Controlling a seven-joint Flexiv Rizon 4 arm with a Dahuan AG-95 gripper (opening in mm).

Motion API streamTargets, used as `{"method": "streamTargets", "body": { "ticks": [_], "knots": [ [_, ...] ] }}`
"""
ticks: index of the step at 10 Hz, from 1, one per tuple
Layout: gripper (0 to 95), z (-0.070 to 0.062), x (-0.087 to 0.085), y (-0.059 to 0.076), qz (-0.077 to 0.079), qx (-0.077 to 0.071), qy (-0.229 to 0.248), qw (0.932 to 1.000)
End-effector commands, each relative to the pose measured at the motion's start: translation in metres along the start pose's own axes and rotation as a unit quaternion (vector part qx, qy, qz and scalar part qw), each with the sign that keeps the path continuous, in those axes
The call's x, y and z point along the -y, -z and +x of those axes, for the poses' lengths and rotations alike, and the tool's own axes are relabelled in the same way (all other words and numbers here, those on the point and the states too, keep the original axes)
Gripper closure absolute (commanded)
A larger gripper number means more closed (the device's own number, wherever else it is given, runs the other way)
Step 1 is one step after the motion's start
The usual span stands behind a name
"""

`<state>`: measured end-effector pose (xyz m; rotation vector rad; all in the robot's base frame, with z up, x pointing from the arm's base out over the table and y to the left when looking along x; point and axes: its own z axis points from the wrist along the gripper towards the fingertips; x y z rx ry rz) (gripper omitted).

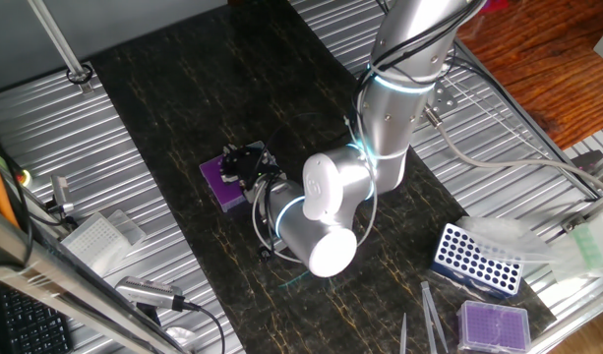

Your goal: Insert a small pipette tip into the holder for small pipette tips

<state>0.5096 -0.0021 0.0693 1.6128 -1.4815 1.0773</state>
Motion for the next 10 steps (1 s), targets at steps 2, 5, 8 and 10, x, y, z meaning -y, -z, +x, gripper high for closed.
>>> {"method": "streamTargets", "body": {
  "ticks": [2,5,8,10],
  "knots": [
    [95.0,-0.0020,0.0007,-0.0014,0.001,0.000,0.000,1.0000],
    [95.0,-0.0035,0.0014,-0.0026,0.002,-0.001,0.000,1.0000],
    [95.0,-0.0040,0.0018,-0.0025,0.001,-0.002,0.001,1.0000],
    [95.0,-0.0061,0.0020,-0.0009,0.000,-0.004,-0.001,1.0000]
  ]
}}
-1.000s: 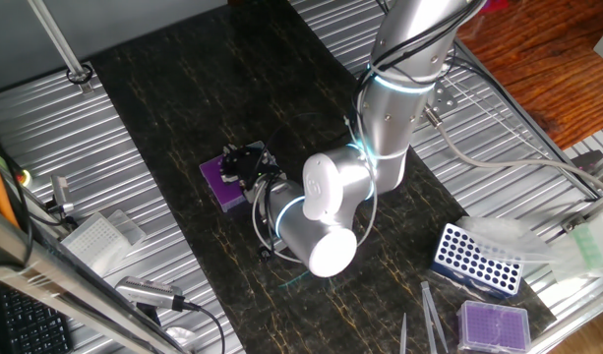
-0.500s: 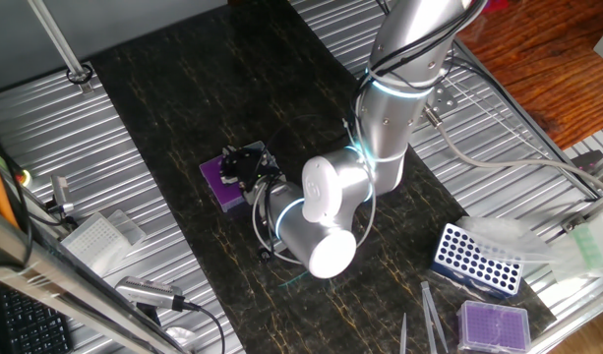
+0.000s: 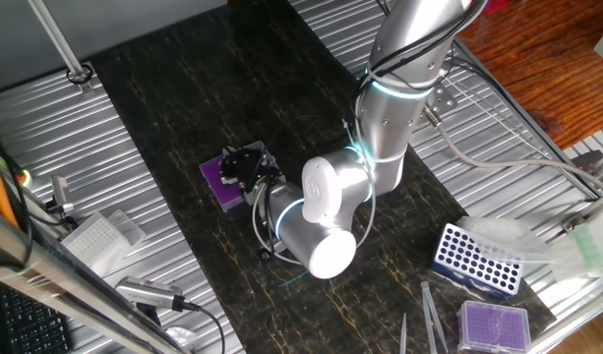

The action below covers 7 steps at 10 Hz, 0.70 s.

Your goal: Insert a small pipette tip into the holder for small pipette tips

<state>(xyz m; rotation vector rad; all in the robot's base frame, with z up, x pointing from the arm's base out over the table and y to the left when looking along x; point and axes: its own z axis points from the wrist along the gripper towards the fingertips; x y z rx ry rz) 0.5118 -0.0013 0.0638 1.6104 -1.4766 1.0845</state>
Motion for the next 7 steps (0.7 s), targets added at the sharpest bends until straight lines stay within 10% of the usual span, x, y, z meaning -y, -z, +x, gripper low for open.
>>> {"method": "streamTargets", "body": {
  "ticks": [1,7],
  "knots": [
    [95.0,-0.0039,0.0002,0.0037,-0.004,-0.002,-0.004,1.0000],
    [95.0,-0.0056,0.0004,0.0055,-0.001,0.001,-0.003,1.0000]
  ]
}}
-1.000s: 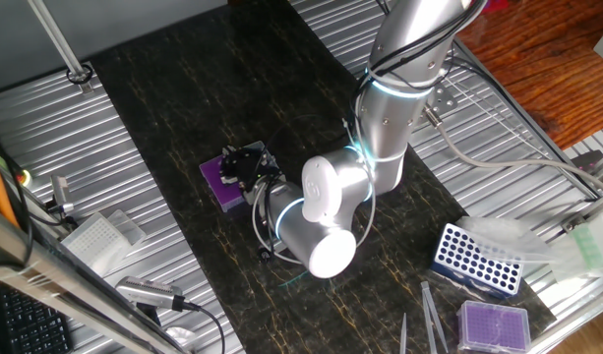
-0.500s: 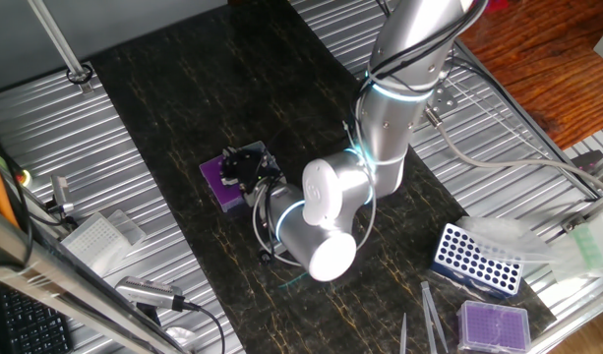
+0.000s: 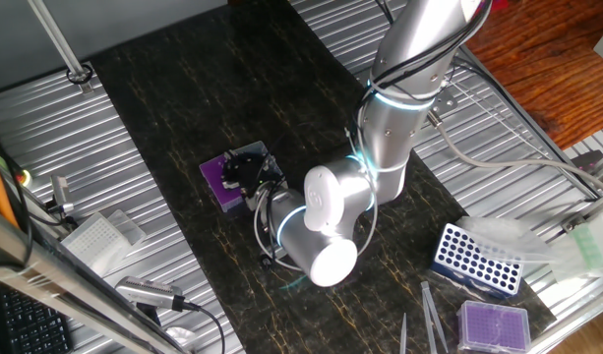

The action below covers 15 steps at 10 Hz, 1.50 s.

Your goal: Insert a small pipette tip into the holder for small pipette tips

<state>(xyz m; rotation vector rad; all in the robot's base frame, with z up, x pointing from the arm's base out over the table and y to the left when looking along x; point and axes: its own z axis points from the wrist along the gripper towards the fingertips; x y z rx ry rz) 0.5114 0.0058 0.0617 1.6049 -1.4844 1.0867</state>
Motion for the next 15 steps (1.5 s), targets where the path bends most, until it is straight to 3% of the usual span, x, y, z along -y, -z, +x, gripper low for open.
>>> {"method": "streamTargets", "body": {
  "ticks": [1,2,3,5,7,8,9,10,12,13,14,15],
  "knots": [
    [76.0,-0.001,0.000,0.000,0.001,0.000,0.007,1.0000],
    [76.0,-0.001,0.000,0.000,0.000,-0.001,0.008,1.0000],
    [57.0,0.000,0.000,0.000,0.000,-0.002,0.009,1.0000],
    [57.0,0.001,0.000,0.001,-0.001,0.000,0.004,1.0000],
    [95.0,0.016,-0.003,0.007,-0.010,0.040,-0.044,0.9982],
    [95.0,0.021,-0.004,0.008,-0.012,0.056,-0.056,0.9968],
    [95.0,0.029,-0.007,0.011,-0.034,0.093,-0.095,0.9906],
    [95.0,0.032,-0.008,0.014,-0.048,0.106,-0.115,0.9865],
    [95.0,0.039,-0.012,0.022,-0.107,0.148,-0.187,0.9652],
    [95.0,0.042,-0.014,0.026,-0.145,0.174,-0.231,0.9464],
    [95.0,0.045,-0.015,0.029,-0.171,0.189,-0.270,0.9284],
    [95.0,0.048,-0.017,0.033,-0.207,0.204,-0.317,0.9027]
  ]
}}
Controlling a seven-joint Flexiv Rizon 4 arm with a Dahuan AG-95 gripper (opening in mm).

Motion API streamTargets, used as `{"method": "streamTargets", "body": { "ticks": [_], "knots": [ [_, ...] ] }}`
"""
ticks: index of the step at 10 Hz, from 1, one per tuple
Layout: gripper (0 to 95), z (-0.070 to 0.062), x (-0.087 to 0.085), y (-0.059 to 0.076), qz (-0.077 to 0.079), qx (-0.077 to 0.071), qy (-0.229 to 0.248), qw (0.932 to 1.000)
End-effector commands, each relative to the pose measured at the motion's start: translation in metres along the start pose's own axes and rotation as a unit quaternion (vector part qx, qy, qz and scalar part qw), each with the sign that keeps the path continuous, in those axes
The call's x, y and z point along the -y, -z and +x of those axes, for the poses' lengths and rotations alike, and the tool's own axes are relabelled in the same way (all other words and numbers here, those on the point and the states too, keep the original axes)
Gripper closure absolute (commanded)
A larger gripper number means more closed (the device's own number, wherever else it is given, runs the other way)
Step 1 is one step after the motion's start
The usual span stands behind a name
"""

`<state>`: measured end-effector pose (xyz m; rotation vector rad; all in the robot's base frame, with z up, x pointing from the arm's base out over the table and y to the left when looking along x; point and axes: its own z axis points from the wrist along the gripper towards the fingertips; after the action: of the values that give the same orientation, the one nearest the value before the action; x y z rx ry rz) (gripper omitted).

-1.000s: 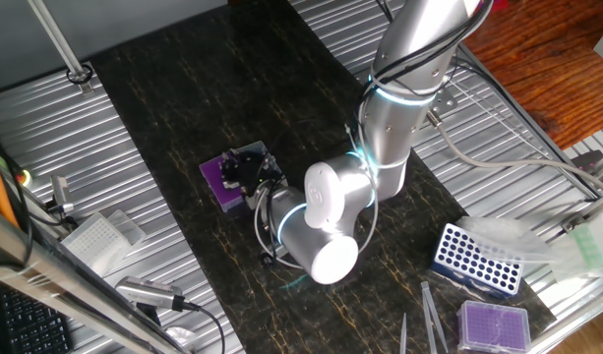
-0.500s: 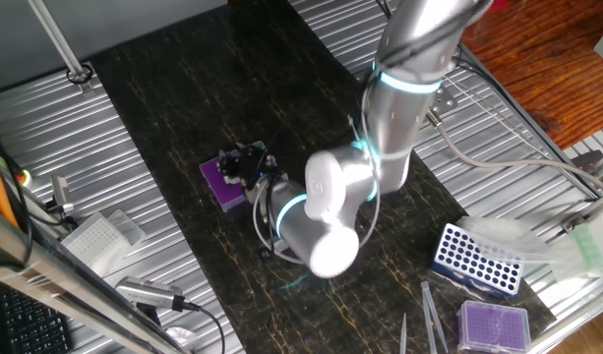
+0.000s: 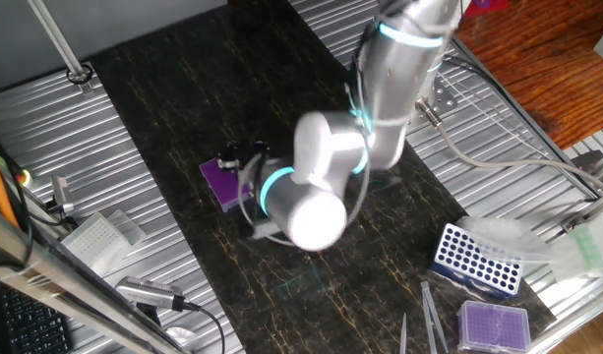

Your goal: Insert a small pipette tip into the holder for small pipette tips

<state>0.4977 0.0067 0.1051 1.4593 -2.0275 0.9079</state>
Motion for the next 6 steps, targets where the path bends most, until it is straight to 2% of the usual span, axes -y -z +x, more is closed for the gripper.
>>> {"method": "streamTargets", "body": {
  "ticks": [1,3,4,5,6],
  "knots": [
    [95.0,0.0095,-0.0069,0.0173,-0.144,0.087,-0.212,0.9628],
    [95.0,0.0136,-0.0102,0.0244,-0.173,0.112,-0.279,0.9379],
    [95.0,0.0144,-0.0111,0.0261,-0.178,0.111,-0.302,0.9299],
    [95.0,0.0144,-0.0111,0.0263,-0.180,0.108,-0.319,0.9244],
    [95.0,0.0144,-0.0111,0.0263,-0.180,0.107,-0.323,0.9230]
  ]
}}
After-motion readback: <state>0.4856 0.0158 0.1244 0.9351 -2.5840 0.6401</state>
